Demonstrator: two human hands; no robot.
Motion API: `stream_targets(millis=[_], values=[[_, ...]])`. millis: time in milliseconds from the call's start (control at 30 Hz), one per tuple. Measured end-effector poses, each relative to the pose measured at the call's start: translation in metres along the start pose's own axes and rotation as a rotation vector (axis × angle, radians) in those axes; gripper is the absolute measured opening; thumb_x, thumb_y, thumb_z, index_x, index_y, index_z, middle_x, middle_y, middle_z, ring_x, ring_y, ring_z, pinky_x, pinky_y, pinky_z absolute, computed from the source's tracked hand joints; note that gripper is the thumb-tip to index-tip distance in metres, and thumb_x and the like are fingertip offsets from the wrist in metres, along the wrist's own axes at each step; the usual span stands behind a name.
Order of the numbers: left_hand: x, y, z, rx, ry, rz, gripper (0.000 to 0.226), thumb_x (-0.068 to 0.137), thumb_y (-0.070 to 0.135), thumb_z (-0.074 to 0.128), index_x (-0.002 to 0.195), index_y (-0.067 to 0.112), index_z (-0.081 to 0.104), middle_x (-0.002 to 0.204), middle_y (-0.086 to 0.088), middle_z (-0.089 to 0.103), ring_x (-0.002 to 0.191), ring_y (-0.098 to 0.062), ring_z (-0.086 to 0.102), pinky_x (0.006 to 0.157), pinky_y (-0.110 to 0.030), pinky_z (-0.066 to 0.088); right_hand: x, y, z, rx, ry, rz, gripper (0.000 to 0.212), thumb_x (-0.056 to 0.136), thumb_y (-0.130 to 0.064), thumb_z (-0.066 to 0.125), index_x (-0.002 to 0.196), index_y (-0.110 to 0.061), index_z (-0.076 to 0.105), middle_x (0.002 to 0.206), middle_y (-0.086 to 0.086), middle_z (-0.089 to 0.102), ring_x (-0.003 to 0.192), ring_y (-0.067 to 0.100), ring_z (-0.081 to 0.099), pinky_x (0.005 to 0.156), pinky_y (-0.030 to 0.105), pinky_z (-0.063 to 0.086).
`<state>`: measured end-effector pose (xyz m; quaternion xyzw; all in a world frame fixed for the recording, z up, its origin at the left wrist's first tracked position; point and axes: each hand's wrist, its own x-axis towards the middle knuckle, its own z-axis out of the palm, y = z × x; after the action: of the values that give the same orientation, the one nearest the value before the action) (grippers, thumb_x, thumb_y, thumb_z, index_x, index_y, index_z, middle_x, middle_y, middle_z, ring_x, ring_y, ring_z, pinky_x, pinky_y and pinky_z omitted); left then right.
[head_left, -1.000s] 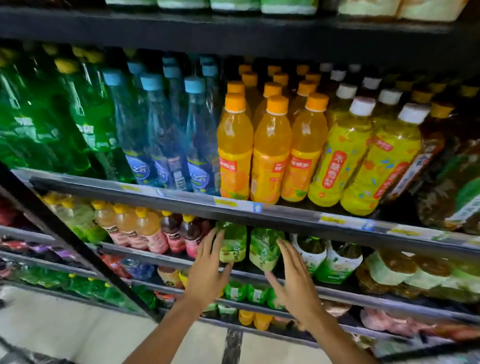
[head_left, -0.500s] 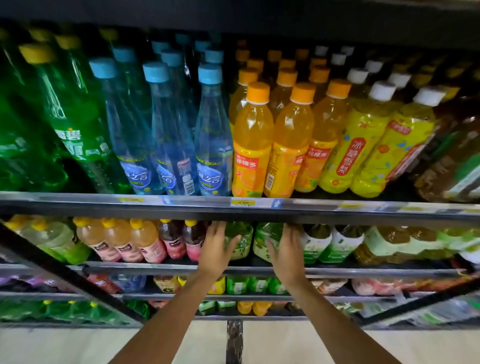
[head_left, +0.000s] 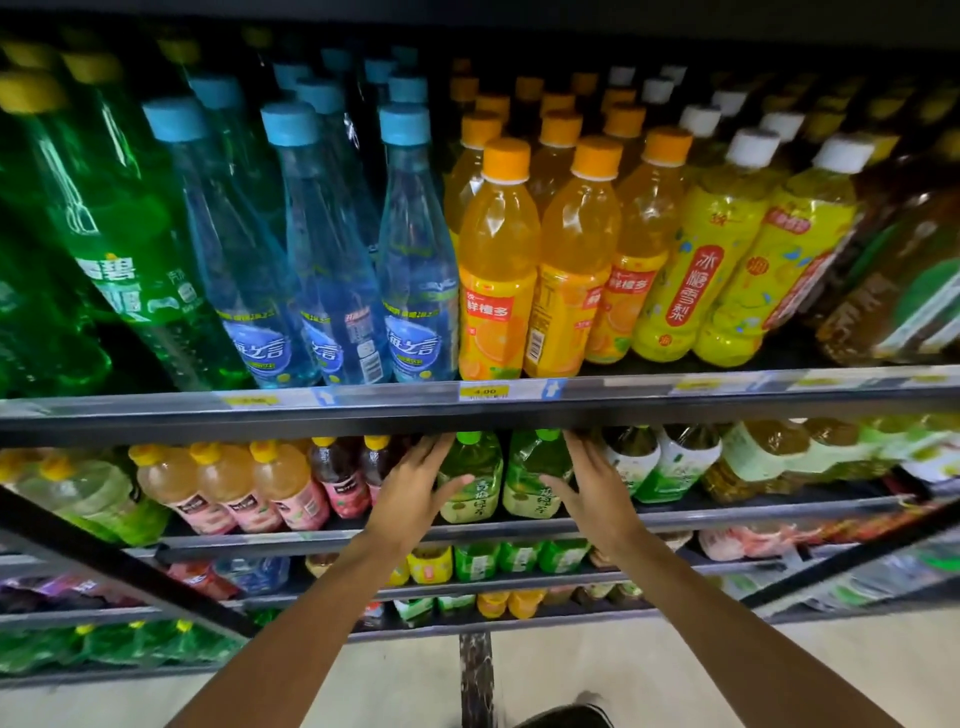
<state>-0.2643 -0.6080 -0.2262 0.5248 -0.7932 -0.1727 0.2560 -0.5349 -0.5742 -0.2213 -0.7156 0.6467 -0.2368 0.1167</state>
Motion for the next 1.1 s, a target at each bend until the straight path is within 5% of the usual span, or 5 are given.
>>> stream_targets(millis=[167, 367, 533, 967, 1100], values=[[-0.011, 0.017, 0.010, -0.201, 0.092, -0.084, 0.069, 0.096, 0.061, 0.052, 0.150, 0.019, 0.045, 0.153, -0.003, 0.045, 0.139, -0.017, 0.045, 0.113, -0.037, 0.043, -0.013, -0.014, 0.015, 0.345, 0.081, 0.087, 0.071, 0.100, -0.040, 0.059, 0.158, -0.031, 0.020, 0.160, -0.011, 0.022, 0.149, 0.002, 0.016, 0.118, 0.026, 0.024], [-0.011, 0.064, 0.033, -0.497, 0.371, -0.464, 0.069, 0.086, 0.040, 0.078, 0.143, 0.018, 0.047, 0.140, -0.006, 0.048, 0.130, -0.019, 0.049, 0.096, -0.021, 0.037, -0.013, -0.059, 0.037, 0.885, 0.289, 0.536, 0.080, 0.092, -0.041, 0.069, 0.157, -0.031, 0.023, 0.163, -0.011, 0.026, 0.149, 0.009, 0.024, 0.115, 0.028, 0.027], [-0.011, 0.066, 0.037, -0.535, 0.397, -0.469, 0.068, 0.085, 0.038, 0.079, 0.140, 0.015, 0.047, 0.136, -0.010, 0.052, 0.121, -0.012, 0.049, 0.086, -0.014, 0.033, -0.014, -0.054, 0.041, 0.865, 0.302, 0.526, 0.080, 0.093, -0.043, 0.067, 0.158, -0.029, 0.023, 0.163, -0.010, 0.027, 0.149, 0.009, 0.025, 0.118, 0.032, 0.028], [-0.012, 0.055, 0.036, -0.532, 0.323, -0.419, 0.071, 0.088, 0.038, 0.076, 0.147, 0.022, 0.040, 0.145, -0.011, 0.041, 0.131, -0.009, 0.038, 0.107, -0.032, 0.038, -0.011, -0.036, 0.036, 0.883, 0.147, 0.456, 0.088, 0.083, -0.069, 0.064, 0.156, -0.042, 0.023, 0.161, -0.016, 0.031, 0.148, 0.008, 0.030, 0.121, 0.045, 0.031], [-0.008, 0.075, 0.039, -0.546, 0.353, -0.527, 0.087, 0.082, 0.042, 0.082, 0.152, 0.021, 0.035, 0.148, -0.014, 0.038, 0.135, -0.028, 0.044, 0.093, -0.027, 0.035, -0.011, -0.035, 0.037, 0.865, 0.164, 0.446, 0.085, 0.082, -0.070, 0.065, 0.154, -0.043, 0.027, 0.157, -0.014, 0.039, 0.145, 0.009, 0.037, 0.119, 0.044, 0.036]])
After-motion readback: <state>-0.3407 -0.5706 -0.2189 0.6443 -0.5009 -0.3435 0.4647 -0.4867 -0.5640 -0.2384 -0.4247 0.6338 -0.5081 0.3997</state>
